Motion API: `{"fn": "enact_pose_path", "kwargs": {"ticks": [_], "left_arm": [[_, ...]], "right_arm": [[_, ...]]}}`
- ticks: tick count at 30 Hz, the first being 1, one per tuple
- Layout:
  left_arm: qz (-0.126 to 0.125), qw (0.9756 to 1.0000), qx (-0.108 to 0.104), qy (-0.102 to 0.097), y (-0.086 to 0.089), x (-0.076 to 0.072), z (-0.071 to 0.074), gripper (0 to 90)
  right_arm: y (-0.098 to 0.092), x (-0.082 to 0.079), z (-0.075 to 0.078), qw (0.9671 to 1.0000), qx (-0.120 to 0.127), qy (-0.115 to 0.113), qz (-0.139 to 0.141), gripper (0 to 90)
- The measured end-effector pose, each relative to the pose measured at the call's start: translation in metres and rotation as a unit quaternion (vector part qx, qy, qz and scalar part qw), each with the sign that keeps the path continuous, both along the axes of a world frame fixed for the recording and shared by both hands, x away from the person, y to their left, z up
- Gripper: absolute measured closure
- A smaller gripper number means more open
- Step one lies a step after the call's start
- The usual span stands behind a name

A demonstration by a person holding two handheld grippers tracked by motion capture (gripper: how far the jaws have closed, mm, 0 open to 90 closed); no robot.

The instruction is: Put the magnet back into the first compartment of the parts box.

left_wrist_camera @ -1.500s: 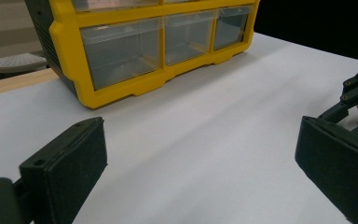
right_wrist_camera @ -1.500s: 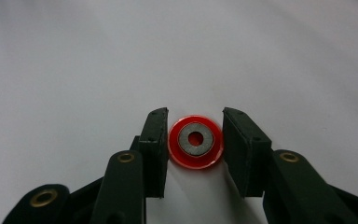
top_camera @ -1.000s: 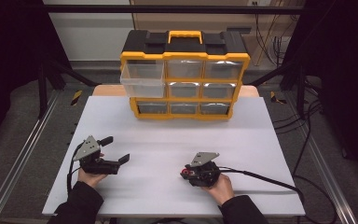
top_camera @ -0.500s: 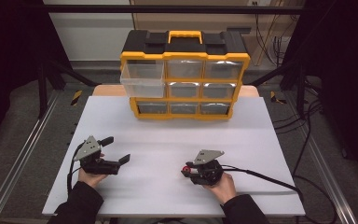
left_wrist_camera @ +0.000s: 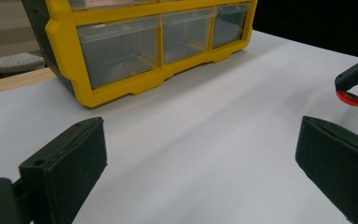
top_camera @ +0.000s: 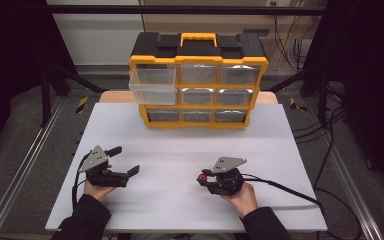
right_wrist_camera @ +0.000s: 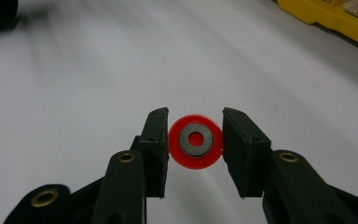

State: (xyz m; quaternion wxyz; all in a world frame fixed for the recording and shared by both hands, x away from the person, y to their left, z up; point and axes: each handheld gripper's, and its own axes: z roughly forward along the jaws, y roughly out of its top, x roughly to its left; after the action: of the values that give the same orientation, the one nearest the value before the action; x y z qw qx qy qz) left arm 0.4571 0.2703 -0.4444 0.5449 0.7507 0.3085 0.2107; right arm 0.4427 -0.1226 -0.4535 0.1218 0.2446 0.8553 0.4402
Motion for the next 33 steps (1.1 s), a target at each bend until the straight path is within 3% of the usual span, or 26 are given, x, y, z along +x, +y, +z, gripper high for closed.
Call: {"fn": "enact_pose_path", "kwargs": {"ticks": [7,12,21,33], "left_arm": [[0.000,1.0000,0.003,0.001,-0.001,0.001,-0.001,1.6],[0.000,1.0000,0.002,0.001,-0.001,0.001,-0.001,1.6],[0.000,1.0000,0.004,0.000,-0.002,0.001,-0.001,1.6],[0.001,1.0000,0.004,0.002,-0.002,0.001,-0.001,1.6]], "right_arm": [[-0.005,0.000,0.010,0.9999,0.014,-0.005,-0.001,62.1],[-0.005,0.002,0.018,0.9998,0.011,-0.014,-0.002,62.1],[-0.003,-0.001,0.048,0.9987,0.043,-0.024,0.007,62.2],[-0.007,0.005,0.078,0.9979,0.049,-0.042,0.001,62.3]]}}
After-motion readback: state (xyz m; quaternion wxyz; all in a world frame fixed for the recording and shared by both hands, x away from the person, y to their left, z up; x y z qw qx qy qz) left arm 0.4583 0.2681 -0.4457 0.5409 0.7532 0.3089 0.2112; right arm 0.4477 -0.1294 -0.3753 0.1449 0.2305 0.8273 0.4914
